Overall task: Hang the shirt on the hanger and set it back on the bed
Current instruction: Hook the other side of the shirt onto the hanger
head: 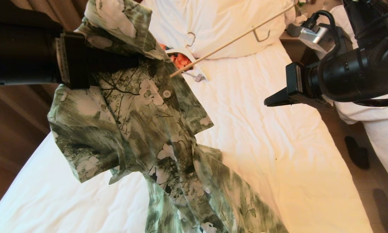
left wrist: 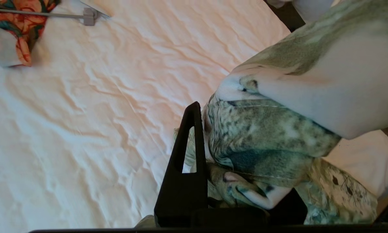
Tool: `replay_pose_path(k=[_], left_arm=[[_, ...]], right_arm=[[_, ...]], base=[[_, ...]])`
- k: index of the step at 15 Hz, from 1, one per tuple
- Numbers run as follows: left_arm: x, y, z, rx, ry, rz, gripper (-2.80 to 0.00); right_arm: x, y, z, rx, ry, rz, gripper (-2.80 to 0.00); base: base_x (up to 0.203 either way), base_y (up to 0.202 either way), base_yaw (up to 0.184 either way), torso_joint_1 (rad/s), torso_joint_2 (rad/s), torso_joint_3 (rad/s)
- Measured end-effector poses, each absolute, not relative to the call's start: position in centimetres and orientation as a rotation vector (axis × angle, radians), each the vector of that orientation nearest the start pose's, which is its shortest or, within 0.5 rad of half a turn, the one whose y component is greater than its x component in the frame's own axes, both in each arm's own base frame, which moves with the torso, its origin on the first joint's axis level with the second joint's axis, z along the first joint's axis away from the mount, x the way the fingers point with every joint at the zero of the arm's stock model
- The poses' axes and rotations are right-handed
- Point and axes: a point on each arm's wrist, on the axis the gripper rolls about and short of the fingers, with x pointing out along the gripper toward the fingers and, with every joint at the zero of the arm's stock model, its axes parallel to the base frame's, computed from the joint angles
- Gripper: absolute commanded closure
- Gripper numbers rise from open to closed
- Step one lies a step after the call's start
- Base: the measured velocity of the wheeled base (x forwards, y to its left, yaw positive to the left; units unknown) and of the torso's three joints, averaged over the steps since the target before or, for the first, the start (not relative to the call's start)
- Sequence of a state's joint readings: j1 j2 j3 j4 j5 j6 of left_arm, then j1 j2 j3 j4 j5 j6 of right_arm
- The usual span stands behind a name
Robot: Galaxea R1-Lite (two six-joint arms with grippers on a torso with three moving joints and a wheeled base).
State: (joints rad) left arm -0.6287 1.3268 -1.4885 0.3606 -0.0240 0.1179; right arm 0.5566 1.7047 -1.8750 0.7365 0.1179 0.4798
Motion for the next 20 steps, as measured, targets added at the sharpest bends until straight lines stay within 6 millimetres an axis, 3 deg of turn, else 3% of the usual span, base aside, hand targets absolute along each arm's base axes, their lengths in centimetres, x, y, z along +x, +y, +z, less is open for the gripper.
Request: replay_pose_path(k=[4, 7, 13, 18, 19, 20], left_arm=[[15.6, -11.4, 37.6, 0.164, 0.151, -0.651, 0.00], [15.9, -12.0, 38.1, 0.161, 0.140, -0.657, 0.00], [15.5, -13.6, 38.2, 0.178, 0.138, -0.656, 0.00], [15.5, -13.8, 39.2, 0.171, 0.119, -0.660, 0.00], [15.5, -13.8, 39.5, 0.171, 0.118, -0.660, 0.00], [15.4, -13.7, 39.7, 0.172, 0.122, -0.661, 0.00]], right_arm=[[24.3, 17.1, 33.1, 0.312, 0.883, 0.466, 0.00], [24.6, 18.0, 32.1, 0.333, 0.921, 0.456, 0.00], [27.4, 21.0, 28.4, 0.375, 0.833, 0.520, 0.00], [27.4, 25.0, 27.3, 0.372, 0.769, 0.644, 0.00], [27.6, 25.4, 27.3, 0.372, 0.761, 0.651, -2.80], [27.8, 25.8, 27.4, 0.374, 0.753, 0.655, -2.80]], base=[[0.000, 0.000, 0.000, 0.000, 0.00, 0.000], [0.000, 0.000, 0.000, 0.000, 0.00, 0.000], [0.000, 0.000, 0.000, 0.000, 0.00, 0.000], [0.000, 0.000, 0.000, 0.000, 0.00, 0.000], [0.000, 0.000, 0.000, 0.000, 0.00, 0.000], [0.000, 0.000, 0.000, 0.000, 0.00, 0.000]])
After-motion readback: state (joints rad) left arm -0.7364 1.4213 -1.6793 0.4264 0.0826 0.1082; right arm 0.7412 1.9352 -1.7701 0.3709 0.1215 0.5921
